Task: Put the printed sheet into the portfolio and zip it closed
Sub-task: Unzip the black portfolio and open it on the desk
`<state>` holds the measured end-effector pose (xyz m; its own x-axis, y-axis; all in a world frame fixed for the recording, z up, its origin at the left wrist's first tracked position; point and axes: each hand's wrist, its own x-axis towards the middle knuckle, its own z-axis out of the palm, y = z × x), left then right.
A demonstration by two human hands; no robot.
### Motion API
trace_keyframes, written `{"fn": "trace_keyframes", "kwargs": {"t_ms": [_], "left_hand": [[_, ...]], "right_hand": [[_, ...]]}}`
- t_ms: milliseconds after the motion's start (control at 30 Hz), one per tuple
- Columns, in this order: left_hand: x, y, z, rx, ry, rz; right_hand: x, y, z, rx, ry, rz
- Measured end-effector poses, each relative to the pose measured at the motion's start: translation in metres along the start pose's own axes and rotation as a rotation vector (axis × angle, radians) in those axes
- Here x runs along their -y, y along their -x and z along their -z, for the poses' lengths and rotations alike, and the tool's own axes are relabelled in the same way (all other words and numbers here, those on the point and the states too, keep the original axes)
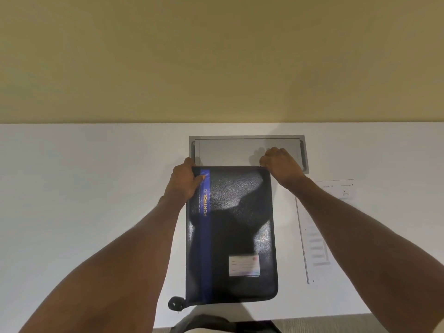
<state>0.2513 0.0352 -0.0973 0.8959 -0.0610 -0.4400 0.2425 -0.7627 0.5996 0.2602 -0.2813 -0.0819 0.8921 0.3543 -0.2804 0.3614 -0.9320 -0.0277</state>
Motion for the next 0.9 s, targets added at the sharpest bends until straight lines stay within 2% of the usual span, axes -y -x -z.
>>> {"fn": "trace_keyframes", "kwargs": {"t_ms": [167,300,633,900], "left_hand": [[0.0,0.002,0.001,0.004,0.009,0.032],[0.001,0.002,0.002,0.006,-0.003,0.055],[-0.009,0.001,-0.004,-0.023,-0.059,0.083],[-0.017,0.006,-0.009,-0.067,-0.153,0.139]], "right_hand": [[-0.004,0.021,-0.014,-0.015,-0.041,-0.086],[0.002,0.044,-0.028,-0.096,-0.143,-0.187],[0.031,0.106,-0.058,-0.138,-0.201,-0.265],[0.049,0.144,-0.067,-0.107,-0.196,-0.279]]}}
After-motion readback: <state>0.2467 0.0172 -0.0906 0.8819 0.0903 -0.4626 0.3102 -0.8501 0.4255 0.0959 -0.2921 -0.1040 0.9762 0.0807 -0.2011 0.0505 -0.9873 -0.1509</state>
